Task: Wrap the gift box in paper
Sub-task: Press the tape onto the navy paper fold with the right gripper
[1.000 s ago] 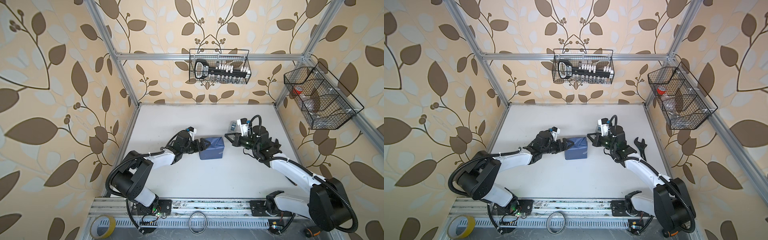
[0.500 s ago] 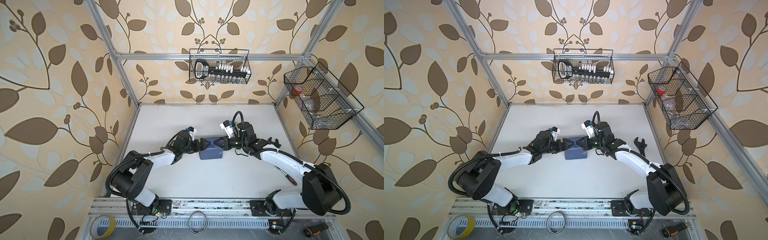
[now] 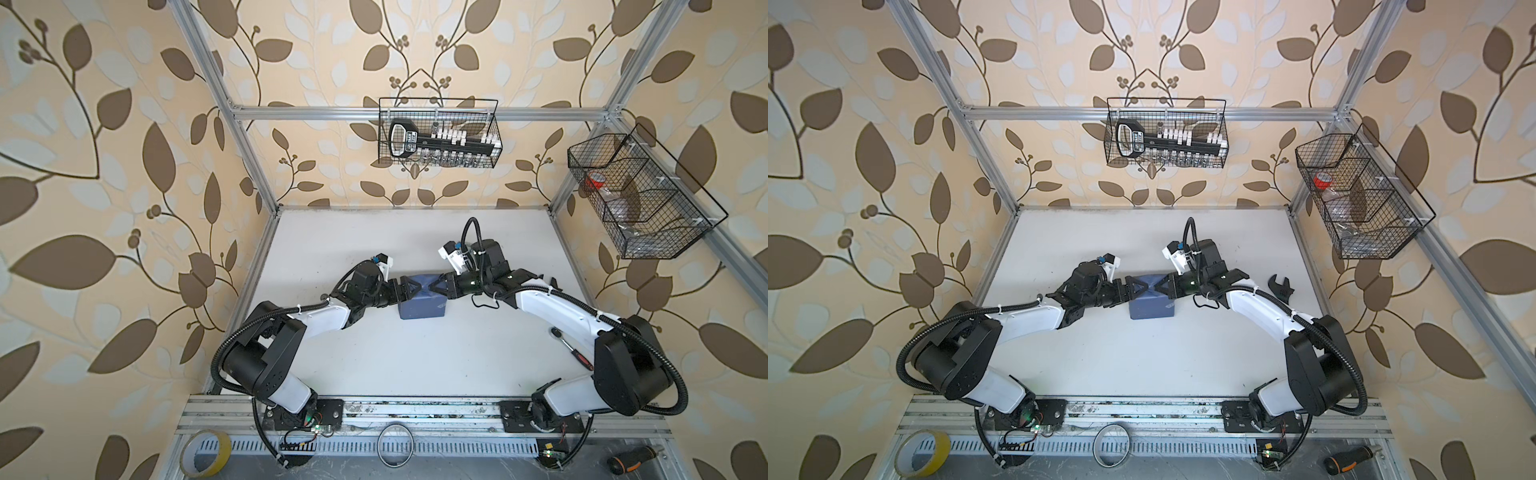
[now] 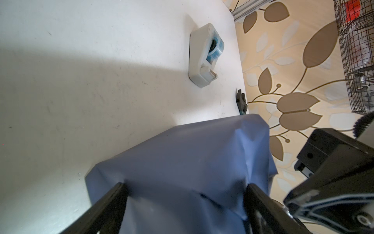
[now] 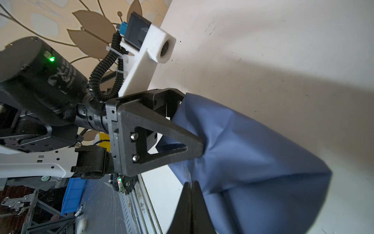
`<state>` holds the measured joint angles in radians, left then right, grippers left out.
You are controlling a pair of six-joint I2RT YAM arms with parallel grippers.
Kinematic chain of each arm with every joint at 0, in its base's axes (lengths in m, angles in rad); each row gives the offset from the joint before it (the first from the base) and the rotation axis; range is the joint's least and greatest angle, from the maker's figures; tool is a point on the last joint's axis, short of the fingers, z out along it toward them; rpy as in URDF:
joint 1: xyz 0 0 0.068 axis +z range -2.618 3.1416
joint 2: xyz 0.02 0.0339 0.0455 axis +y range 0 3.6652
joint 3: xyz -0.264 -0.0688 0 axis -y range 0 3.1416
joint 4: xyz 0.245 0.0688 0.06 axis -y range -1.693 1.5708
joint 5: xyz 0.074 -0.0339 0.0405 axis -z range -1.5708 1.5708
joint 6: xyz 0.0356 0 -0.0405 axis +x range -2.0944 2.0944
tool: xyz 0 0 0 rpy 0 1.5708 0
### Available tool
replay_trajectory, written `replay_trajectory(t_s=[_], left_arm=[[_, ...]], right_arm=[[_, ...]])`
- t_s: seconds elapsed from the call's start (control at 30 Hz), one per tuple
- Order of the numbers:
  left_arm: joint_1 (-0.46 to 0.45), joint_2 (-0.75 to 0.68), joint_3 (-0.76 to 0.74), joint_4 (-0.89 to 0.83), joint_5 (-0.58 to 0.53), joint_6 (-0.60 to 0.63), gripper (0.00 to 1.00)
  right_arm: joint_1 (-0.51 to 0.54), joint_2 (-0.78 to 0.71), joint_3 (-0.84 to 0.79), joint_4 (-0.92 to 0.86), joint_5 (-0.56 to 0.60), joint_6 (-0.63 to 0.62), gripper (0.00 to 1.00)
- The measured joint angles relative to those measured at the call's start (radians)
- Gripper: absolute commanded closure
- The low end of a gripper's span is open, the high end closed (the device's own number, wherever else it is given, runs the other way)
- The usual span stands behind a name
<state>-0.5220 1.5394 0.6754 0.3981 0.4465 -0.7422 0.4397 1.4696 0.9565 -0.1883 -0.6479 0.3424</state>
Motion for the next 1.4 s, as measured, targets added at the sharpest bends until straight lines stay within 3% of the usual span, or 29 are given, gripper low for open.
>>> replay_trajectory(t_s=[0.83,1.17,1.4], left_arm=[[0.000,0.000,0.000,0.000,0.000,0.000,0.09],[0.000,0.000,0.000,-0.001,-0.001,0.000,0.09],[0.000,0.000,0.000,-0.001,-0.001,0.001,0.09]], right_arm=[[0.003,0.105,0.084,-0.072,0.020,-0.070,1.00],[0.058,0.099,0.117,-0.126,0.154,-0.195,1.00],[0.098,0.074,0.116,-0.135,0.263,-0.247,0.91]])
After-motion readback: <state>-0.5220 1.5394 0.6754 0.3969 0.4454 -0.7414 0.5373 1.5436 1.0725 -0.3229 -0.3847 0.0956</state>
